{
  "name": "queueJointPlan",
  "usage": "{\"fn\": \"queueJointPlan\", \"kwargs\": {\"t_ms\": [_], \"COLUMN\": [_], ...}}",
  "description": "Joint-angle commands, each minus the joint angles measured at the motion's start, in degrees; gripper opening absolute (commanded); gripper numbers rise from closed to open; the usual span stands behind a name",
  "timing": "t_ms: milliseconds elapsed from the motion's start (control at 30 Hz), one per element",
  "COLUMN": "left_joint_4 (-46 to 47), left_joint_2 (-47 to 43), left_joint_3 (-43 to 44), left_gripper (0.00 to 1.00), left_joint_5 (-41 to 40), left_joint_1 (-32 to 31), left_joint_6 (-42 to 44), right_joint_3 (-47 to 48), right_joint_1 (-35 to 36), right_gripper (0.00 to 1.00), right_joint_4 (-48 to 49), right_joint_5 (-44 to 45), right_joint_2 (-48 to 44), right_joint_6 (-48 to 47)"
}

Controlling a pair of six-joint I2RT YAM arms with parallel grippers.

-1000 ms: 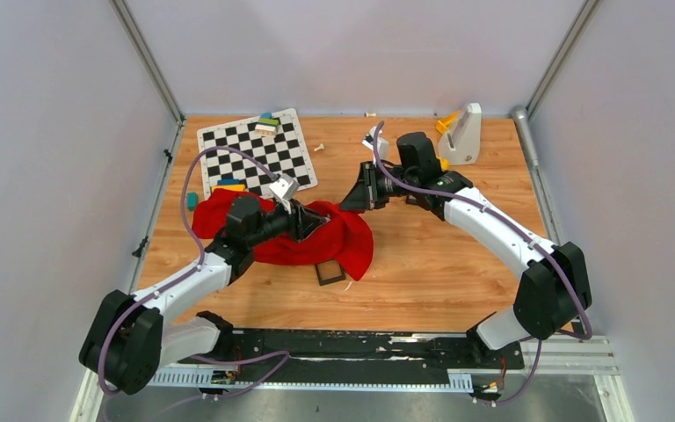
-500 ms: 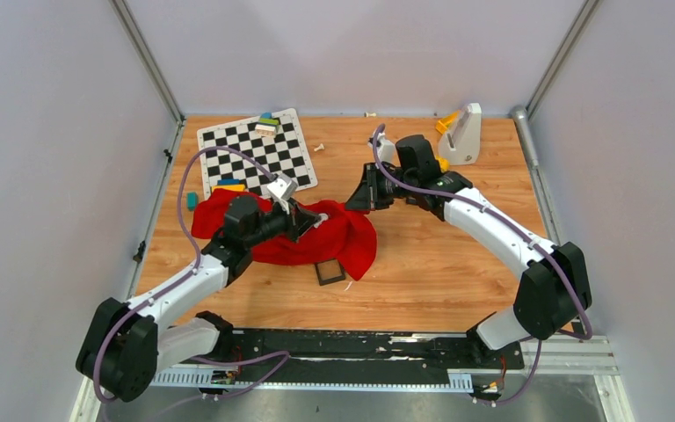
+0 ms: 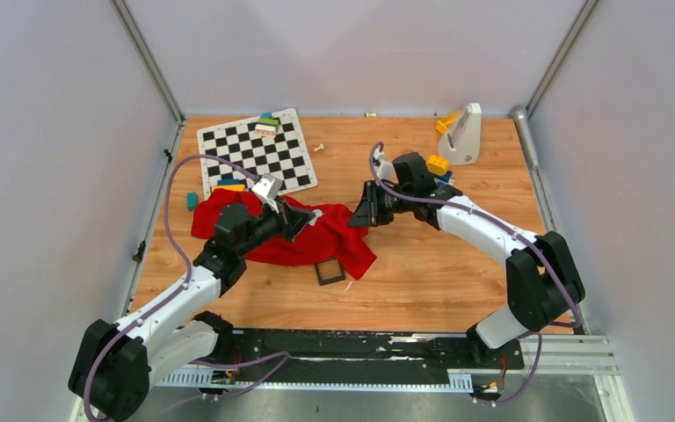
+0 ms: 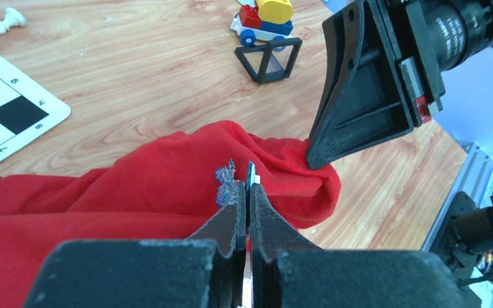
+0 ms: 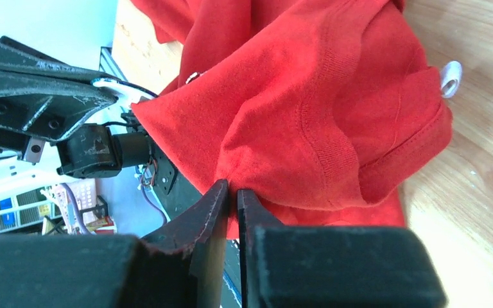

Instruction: Remove the brooch from the garment

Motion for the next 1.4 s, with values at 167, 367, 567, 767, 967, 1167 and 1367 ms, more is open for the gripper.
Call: {"fn": "queueJointPlan", "kwargs": {"t_ms": [167,367,567,767,967,1167,1367], "left_joint_4": [23.36,29.93,37.64,42.55,45.19,46.22,51.29], "left_joint_2": [2.54,4.96,3.42,3.42,4.85,5.33,5.59], "left_joint_3": [-5.90,-6.70,-9.78,-11.07,-10.07,-9.91,-10.80], "left_gripper": [0.00,0.00,0.00,0.00,0.00,0.00,0.00], "left_joint_5": [2.13,2.16,-1.41,-7.47,-10.91,-8.45,-6.85], "left_joint_1": [-0.15,-0.15,-0.15,-0.15,-0.15,-0.15,-0.15], "left_joint_6": [-14.71,-17.49,-21.12,-24.31,-21.77,-25.95,-34.87], "right_joint_3": [-4.80,-5.48,-7.91,-7.09,-8.26,-11.15,-17.58], "right_joint_1": [3.74,4.17,4.17,5.01,6.73,6.05,5.84], "right_gripper": [0.09,0.09,0.06,0.05,0.08,0.57,0.70], "right_joint_4": [14.59,13.95,18.73,17.92,18.07,20.40,40.09], "right_joint_5": [-7.16,-5.83,-4.85,-5.76,-6.72,1.05,2.46], "right_joint_2": [-1.45,-3.16,-7.55,-7.82,-6.43,-12.20,-17.28], "right_joint_6": [4.10,3.50,5.64,4.64,5.12,7.73,17.69]}}
